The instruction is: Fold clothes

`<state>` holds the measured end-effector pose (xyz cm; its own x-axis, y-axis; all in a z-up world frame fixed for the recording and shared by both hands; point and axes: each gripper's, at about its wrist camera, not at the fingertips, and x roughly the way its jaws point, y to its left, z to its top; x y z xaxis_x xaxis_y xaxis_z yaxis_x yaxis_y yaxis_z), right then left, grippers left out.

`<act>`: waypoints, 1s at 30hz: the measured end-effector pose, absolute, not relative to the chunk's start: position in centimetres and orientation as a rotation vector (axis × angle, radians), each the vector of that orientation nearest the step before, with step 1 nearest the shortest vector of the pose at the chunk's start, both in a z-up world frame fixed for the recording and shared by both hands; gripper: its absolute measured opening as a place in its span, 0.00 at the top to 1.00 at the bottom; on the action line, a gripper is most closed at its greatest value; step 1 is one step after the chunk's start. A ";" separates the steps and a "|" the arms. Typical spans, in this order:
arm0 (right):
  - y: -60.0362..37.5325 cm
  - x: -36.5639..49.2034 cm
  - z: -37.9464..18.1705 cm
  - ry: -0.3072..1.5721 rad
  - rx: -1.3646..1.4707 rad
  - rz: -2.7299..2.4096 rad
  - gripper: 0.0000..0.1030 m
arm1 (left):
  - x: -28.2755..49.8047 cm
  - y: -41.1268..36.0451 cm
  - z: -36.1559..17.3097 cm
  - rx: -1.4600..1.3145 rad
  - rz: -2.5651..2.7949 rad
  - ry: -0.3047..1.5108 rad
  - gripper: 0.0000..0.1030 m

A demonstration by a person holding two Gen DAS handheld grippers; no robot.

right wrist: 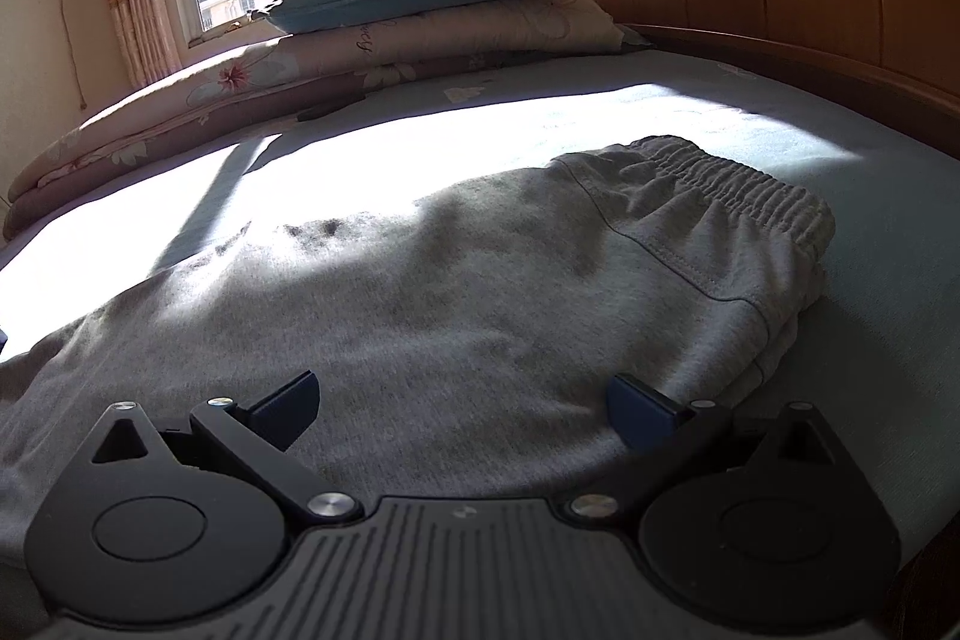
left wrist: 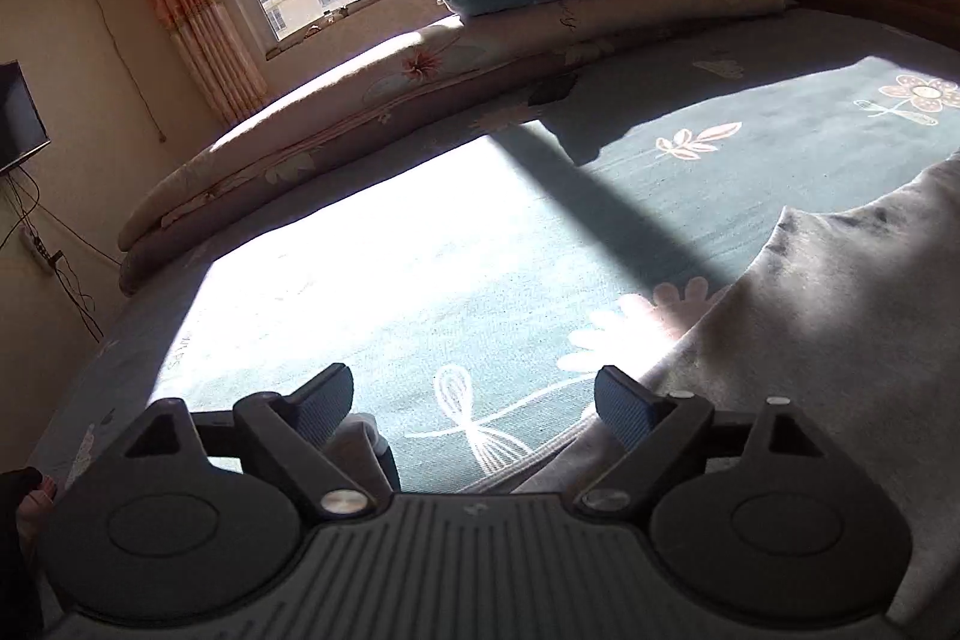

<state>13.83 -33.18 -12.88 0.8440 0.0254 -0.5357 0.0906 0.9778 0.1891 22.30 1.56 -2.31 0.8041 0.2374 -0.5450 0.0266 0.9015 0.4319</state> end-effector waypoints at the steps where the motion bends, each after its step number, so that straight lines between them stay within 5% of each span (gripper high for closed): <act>1: -33.3 13.8 -12.8 0.567 0.217 -0.031 0.00 | 23.6 2.2 -2.1 0.489 0.155 0.659 0.34; 3: -33.3 13.8 -12.8 0.571 0.219 -0.026 0.00 | 26.3 3.5 -2.2 0.521 0.201 0.738 0.41; 13: -33.8 14.1 -12.6 0.578 0.262 -0.016 0.00 | 32.7 4.7 -9.1 0.768 0.295 1.117 0.38; 19: -34.6 14.2 -12.4 0.578 0.327 -0.006 0.00 | 31.6 5.9 -8.7 0.817 0.315 1.157 0.63; 30: -35.8 13.8 -12.4 0.573 0.417 0.025 0.00 | 23.6 10.2 -6.0 0.754 0.399 1.111 0.59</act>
<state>13.82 -35.77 -12.39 0.8423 0.1372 -0.5212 0.0921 0.9162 0.3899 23.55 10.16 -5.99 0.4104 0.6350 -0.6545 0.0740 0.6921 0.7180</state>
